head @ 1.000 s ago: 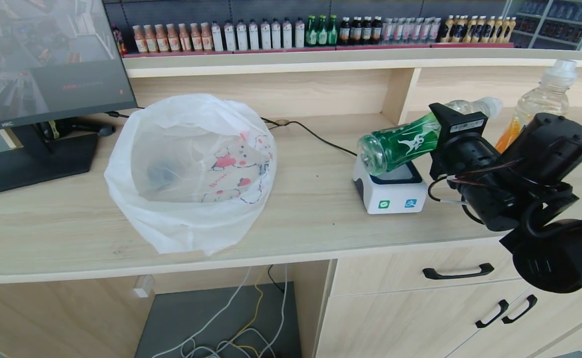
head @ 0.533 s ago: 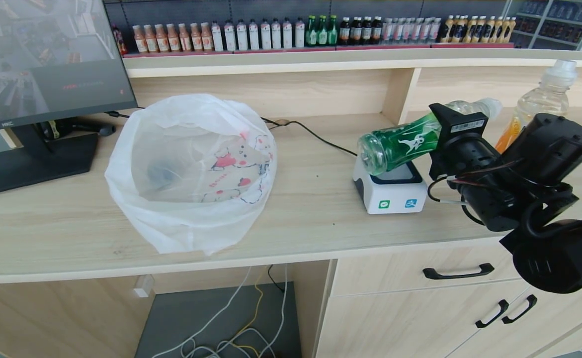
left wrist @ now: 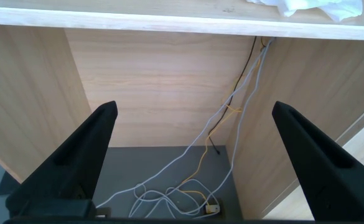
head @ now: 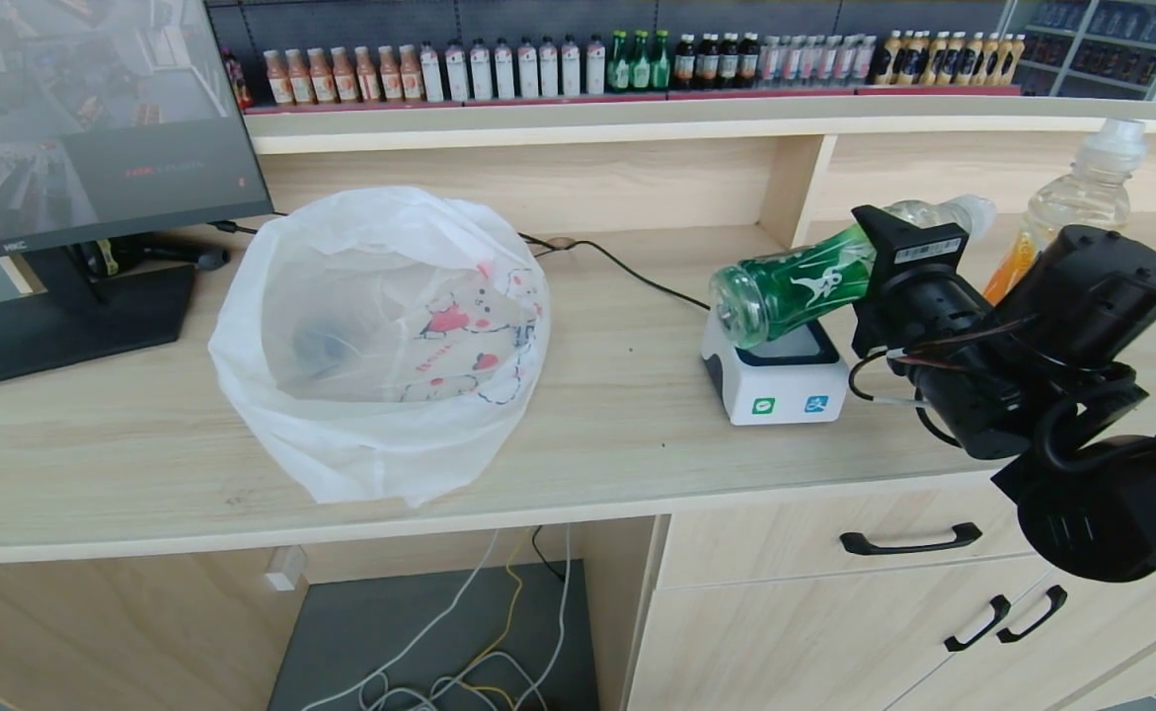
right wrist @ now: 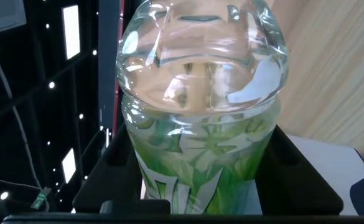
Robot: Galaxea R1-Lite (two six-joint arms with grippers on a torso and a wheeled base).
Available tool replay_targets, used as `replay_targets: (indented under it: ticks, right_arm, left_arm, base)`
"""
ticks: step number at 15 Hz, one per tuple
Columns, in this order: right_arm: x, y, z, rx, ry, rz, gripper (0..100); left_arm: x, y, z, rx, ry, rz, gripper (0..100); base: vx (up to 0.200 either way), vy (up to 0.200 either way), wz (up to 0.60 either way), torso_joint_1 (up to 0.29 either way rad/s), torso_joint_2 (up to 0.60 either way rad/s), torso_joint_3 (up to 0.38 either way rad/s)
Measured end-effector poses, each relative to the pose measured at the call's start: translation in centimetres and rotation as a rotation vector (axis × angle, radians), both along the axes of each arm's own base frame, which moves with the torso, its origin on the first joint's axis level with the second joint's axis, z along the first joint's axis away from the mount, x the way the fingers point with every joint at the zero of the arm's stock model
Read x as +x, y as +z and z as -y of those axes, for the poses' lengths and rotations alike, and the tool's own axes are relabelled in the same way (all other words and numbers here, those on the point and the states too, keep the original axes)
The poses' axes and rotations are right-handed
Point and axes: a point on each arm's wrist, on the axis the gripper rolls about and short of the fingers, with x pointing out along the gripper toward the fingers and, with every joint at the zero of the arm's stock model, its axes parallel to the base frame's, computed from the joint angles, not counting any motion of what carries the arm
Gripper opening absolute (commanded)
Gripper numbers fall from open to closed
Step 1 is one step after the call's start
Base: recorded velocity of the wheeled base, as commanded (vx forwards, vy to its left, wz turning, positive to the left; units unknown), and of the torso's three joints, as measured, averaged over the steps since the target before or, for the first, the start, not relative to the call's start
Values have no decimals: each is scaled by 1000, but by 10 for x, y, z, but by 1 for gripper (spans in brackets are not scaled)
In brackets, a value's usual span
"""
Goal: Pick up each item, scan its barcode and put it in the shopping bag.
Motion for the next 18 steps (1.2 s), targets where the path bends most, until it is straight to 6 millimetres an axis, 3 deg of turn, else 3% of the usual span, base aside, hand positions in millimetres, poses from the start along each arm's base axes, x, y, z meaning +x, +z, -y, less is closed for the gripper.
replay_targets:
  ticks: [8, 12, 18]
  right_arm:
    - [-9, 9, 3, -117, -4, 32, 0]
    - [-18, 26, -1, -328, 8, 123, 0]
    - [-49, 53, -10, -817, -83, 330, 0]
  left_arm:
    - [0, 0, 0, 0, 0, 0, 100]
    - [0, 0, 0, 1, 0, 0, 100]
    - [0, 0, 0, 1, 0, 0, 100]
  base:
    - [0, 0, 0, 0, 0, 0]
    - [0, 0, 0, 0, 0, 0]
    - [0, 0, 0, 0, 0, 0]
